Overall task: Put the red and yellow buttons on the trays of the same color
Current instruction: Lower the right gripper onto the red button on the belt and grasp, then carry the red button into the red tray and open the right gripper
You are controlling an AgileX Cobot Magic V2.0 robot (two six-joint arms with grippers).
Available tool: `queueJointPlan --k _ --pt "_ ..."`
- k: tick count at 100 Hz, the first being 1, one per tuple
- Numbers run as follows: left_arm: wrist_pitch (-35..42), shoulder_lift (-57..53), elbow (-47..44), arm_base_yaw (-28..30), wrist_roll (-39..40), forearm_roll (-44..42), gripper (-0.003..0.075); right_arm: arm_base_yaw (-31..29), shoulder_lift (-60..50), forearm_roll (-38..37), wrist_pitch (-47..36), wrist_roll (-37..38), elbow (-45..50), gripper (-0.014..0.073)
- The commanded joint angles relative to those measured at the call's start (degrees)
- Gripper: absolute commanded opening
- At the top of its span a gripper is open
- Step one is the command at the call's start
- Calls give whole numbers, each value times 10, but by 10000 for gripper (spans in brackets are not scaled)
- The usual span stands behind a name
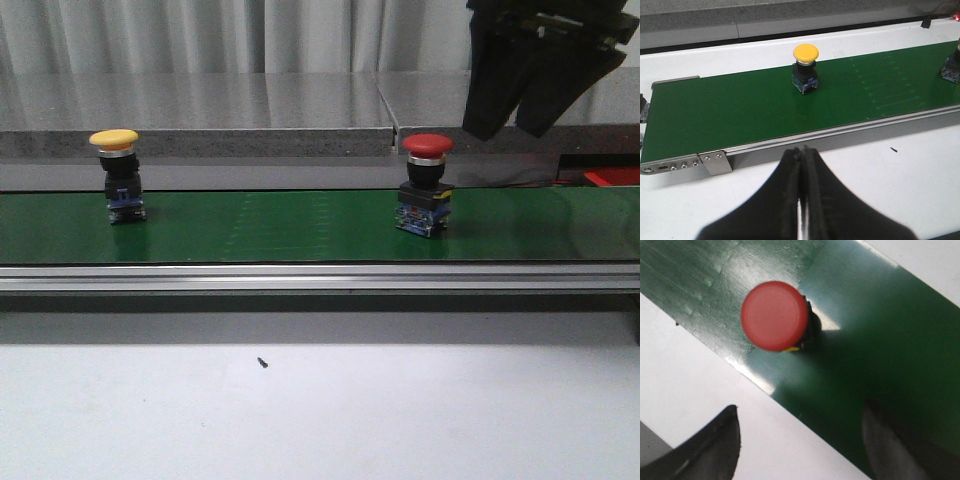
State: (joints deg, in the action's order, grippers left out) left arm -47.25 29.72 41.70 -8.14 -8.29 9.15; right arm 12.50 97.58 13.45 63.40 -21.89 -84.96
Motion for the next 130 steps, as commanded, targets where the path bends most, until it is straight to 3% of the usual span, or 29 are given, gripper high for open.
queueJointPlan --k 1,45,55,72,87,104,130 --pt "41 2 15 -5 5 6 -19 0 3 7 -5 -13 -32 519" --pt "41 2 15 -5 5 6 -19 0 62 36 -63 -72 -48 510" --pt "41 2 15 -5 5 6 -19 0 66 36 -80 -72 -48 426" --pt "41 2 15 -5 5 6 -19 0 65 32 -73 -72 -48 201" --pt "41 2 15 -5 5 6 -19 -9 51 33 -71 -71 -47 177" --pt "41 2 15 -5 5 6 -19 -67 14 33 -74 -71 -47 177" --pt "41 2 15 -5 5 6 -19 -219 -4 33 -95 -52 -47 177"
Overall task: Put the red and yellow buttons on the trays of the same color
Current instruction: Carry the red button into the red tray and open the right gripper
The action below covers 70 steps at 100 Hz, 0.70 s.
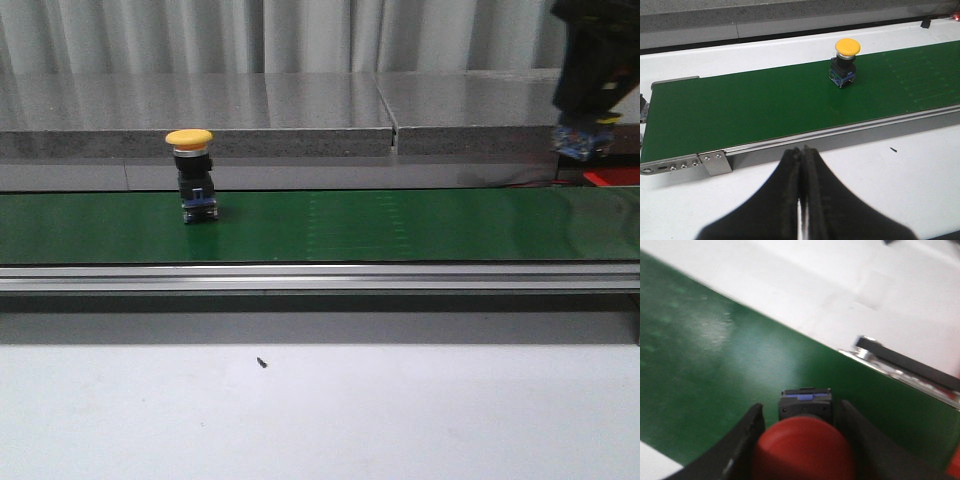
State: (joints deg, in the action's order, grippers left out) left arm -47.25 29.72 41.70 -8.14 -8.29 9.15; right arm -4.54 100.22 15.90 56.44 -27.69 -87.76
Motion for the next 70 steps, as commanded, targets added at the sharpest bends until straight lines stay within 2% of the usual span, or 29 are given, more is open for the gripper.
queueJointPlan --k 1,19,33,70 --pt "41 2 15 -5 5 6 -19 -52 -31 8 -26 6 -19 177" --pt "41 2 15 -5 5 6 -19 -142 -29 8 -41 6 -19 177" --pt "41 2 15 -5 5 6 -19 -189 -22 8 -55 8 -19 177" --pt "41 2 15 -5 5 6 -19 -224 45 7 -124 36 -19 177"
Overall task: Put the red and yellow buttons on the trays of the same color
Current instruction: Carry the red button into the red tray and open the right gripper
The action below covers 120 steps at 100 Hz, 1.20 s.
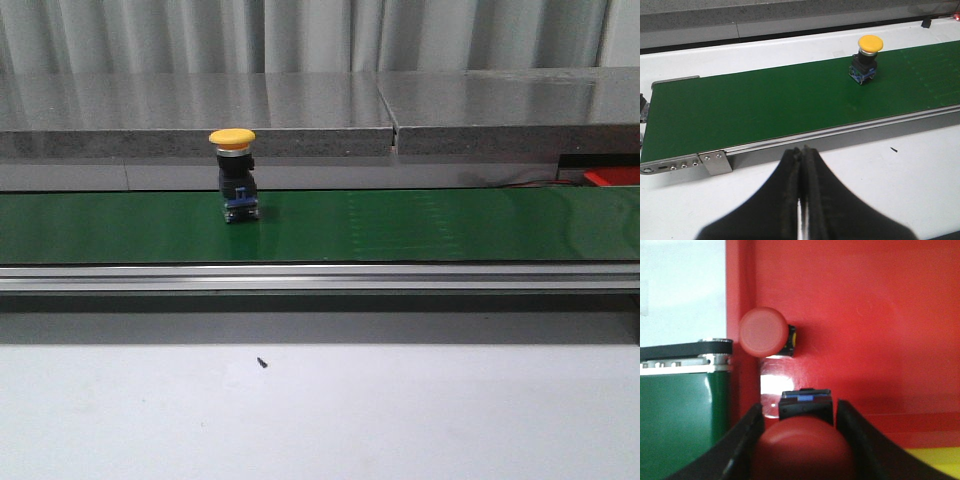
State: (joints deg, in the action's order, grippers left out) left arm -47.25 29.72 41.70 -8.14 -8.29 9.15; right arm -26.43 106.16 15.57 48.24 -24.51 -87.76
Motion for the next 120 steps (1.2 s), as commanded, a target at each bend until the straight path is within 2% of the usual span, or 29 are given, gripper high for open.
queueJointPlan --k 1,25,72,120 --pt "41 2 15 -5 5 6 -19 -5 -14 10 -44 4 -19 177" --pt "41 2 15 -5 5 6 -19 -8 21 11 -86 4 -26 177" --pt "41 2 15 -5 5 6 -19 -8 123 11 -24 4 -152 177" --pt "41 2 15 -5 5 6 -19 -8 159 5 -48 4 -155 177"
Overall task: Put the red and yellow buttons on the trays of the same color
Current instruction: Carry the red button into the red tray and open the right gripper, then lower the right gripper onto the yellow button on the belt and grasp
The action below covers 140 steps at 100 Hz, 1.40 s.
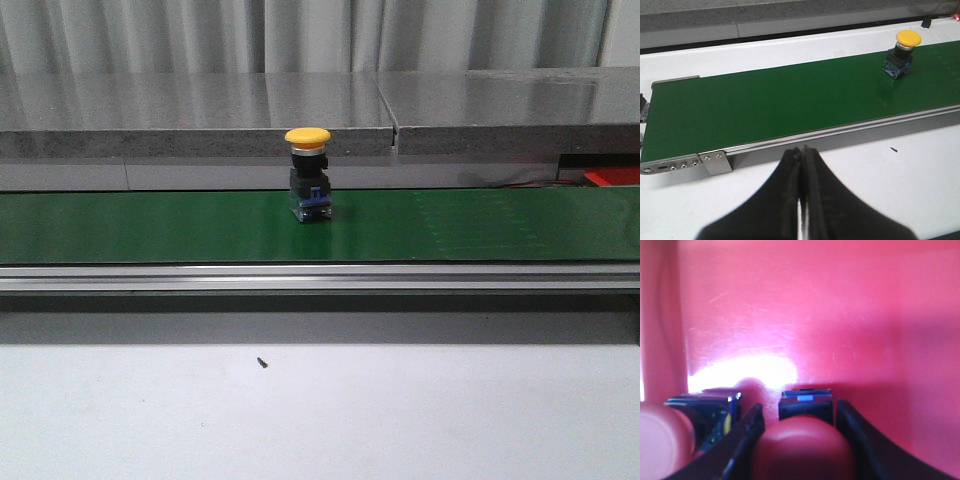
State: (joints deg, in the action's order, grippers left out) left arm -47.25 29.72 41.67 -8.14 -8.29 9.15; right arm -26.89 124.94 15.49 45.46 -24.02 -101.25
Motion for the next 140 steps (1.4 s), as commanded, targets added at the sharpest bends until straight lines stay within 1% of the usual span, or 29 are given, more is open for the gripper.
queueJointPlan --k 1,7,12,19,24,27,31,34,55,96,112,123,140 --pt "41 2 15 -5 5 6 -19 -4 -28 6 -21 -1 -20 177" --pt "41 2 15 -5 5 6 -19 -4 -25 6 -21 -1 -20 179" --pt "41 2 15 -5 5 6 -19 -4 -25 7 -19 -1 -20 204" --pt "41 2 15 -5 5 6 -19 -4 -25 7 -19 -1 -20 295" --pt "41 2 15 -5 5 6 -19 -4 -25 7 -19 -1 -20 391" --pt "41 2 15 -5 5 6 -19 -4 -25 7 -19 -1 -20 433" --pt "41 2 15 -5 5 6 -19 -4 -26 7 -19 -1 -20 474" --pt "41 2 15 -5 5 6 -19 -4 -27 7 -19 -1 -20 484" --pt "41 2 15 -5 5 6 -19 -4 -45 7 -20 -1 -20 443" --pt "41 2 15 -5 5 6 -19 -4 -118 16 15 -1 -9 443" --pt "41 2 15 -5 5 6 -19 -2 -175 20 9 -1 35 443" --pt "41 2 15 -5 5 6 -19 -1 -222 48 1 -1 85 443" --pt "41 2 15 -5 5 6 -19 16 -291 53 -21 -1 165 443"
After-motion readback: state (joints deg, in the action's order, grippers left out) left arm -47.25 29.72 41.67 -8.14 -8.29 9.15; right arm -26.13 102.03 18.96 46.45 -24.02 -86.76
